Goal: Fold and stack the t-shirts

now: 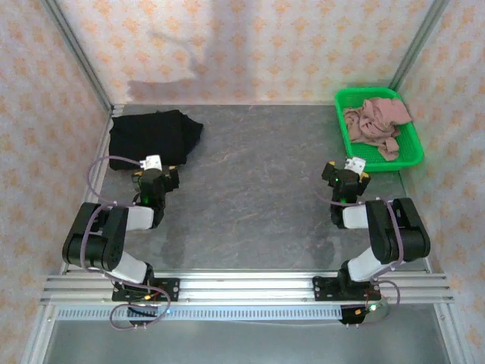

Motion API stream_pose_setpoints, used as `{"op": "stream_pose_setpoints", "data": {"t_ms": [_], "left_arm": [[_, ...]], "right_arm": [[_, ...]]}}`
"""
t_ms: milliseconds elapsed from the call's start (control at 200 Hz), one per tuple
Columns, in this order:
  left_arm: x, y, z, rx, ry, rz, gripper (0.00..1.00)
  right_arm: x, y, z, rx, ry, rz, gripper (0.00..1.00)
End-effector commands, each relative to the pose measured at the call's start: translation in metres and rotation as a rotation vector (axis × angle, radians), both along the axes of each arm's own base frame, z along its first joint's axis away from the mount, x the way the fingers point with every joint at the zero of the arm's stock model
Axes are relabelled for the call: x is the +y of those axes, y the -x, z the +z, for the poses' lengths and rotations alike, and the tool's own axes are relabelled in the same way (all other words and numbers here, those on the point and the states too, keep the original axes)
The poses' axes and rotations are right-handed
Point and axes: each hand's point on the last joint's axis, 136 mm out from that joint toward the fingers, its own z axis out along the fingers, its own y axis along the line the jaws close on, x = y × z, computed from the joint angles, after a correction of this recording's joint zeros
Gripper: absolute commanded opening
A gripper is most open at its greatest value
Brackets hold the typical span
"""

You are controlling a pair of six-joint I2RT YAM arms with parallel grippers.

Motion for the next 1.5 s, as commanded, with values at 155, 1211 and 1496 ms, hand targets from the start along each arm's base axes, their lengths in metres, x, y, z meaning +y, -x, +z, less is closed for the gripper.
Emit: {"op": "stream_pose_setpoints", "data": {"t_ms": [155, 1211, 1496], "left_arm": [[-0.001, -0.007, 0.013, -0.031, -0.009, -0.011, 1.0], [-0.013, -0.003, 0.067, -0.01, 0.002, -0.047, 1.0], [-0.05, 0.055, 0.156, -0.046, 0.284, -0.043, 1.0]], "right_arm": [[-0.005, 0.001, 0.002, -0.014, -0.004, -0.029, 0.99], [0.013, 0.026, 0.042, 0.025, -0.045, 0.045, 0.99], [0.048, 0.093, 0.094, 0.107, -0.197, 0.154, 0.99]]}}
